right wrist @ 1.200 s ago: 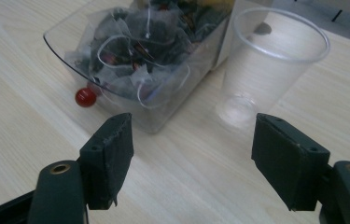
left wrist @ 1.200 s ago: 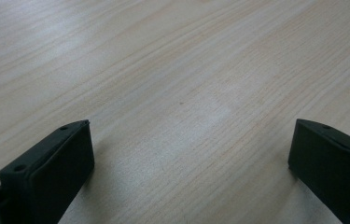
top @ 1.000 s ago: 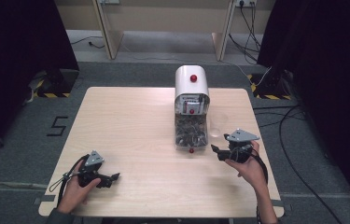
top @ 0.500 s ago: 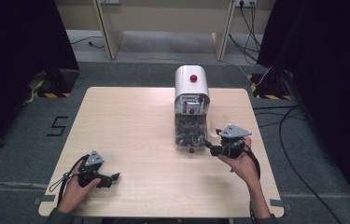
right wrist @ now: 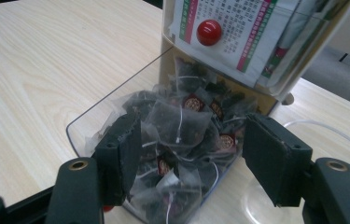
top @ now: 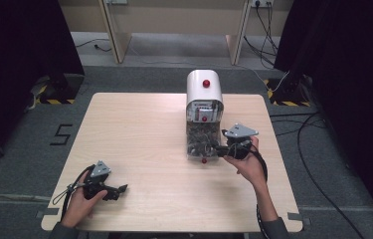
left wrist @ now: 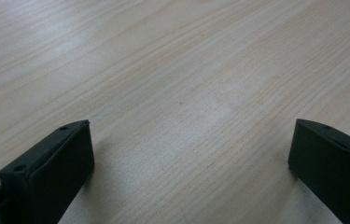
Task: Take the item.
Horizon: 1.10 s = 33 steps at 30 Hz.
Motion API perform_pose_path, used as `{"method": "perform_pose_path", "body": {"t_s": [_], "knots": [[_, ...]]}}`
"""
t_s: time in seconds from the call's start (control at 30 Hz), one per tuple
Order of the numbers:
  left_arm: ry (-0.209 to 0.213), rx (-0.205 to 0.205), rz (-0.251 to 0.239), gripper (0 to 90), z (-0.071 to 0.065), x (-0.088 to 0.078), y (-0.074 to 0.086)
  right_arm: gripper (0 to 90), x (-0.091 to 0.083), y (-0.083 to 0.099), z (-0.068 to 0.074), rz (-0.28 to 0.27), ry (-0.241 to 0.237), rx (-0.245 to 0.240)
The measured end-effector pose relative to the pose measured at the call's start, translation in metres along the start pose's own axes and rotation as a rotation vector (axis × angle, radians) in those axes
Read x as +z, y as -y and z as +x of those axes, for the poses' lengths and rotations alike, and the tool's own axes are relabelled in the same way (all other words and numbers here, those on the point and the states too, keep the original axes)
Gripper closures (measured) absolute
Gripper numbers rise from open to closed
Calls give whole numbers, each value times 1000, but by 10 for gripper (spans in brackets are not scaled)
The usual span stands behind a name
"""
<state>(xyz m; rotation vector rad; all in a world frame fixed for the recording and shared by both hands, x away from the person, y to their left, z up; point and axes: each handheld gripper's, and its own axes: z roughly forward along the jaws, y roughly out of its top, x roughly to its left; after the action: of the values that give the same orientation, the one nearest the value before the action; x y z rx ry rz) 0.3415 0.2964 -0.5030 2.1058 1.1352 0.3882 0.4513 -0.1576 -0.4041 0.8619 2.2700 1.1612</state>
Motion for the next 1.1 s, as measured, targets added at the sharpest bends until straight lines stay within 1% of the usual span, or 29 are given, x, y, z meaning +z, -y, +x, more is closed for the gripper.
{"method": "perform_pose_path", "body": {"t_s": [0.13, 0.3, 0.4, 0.43, 0.47, 0.5, 0.57, 0.6, 0.63, 0.87, 0.93, 1.0, 1.1], "knots": [[0, 0, 0, 0, 0, 0, 0, 403, 8, -4, -1, 1, -2, -6], [0, 0, 0, 0, 0, 0, 0, 418, 12, -3, -4, 6, 7, -9], [0, 0, 0, 0, 0, 0, 0, 432, 14, -2, -7, 5, 10, -7], [0, 0, 0, 0, 0, 0, 0, 433, 16, -2, -8, 4, 11, 3], [0, 0, 0, 0, 0, 0, 0, 433, 16, -2, -8, 4, 11, 3], [0, 0, 0, 0, 0, 0, 0, 433, 19, -2, -8, 0, 6, 1], [0, 0, 0, 0, 0, 0, 0, 430, 24, -3, -8, 8, -2, 2], [0, 0, 0, 0, 0, 0, 0, 430, 24, -3, -8, 8, -2, 2], [0, 0, 0, 0, 0, 0, 0, 427, 29, -3, -8, 13, -3, 9], [0, 0, 0, 0, 0, 0, 0, 420, 40, -3, -9, 24, -11, 23], [0, 0, 0, 0, 0, 0, 0, 406, 46, -2, -9, 36, -23, 30], [0, 0, 0, 0, 0, 0, 0, 401, 50, -1, -8, 46, -31, 25], [0, 0, 0, 0, 0, 0, 0, 392, 53, 0, -6, 61, -36, 29]]}}
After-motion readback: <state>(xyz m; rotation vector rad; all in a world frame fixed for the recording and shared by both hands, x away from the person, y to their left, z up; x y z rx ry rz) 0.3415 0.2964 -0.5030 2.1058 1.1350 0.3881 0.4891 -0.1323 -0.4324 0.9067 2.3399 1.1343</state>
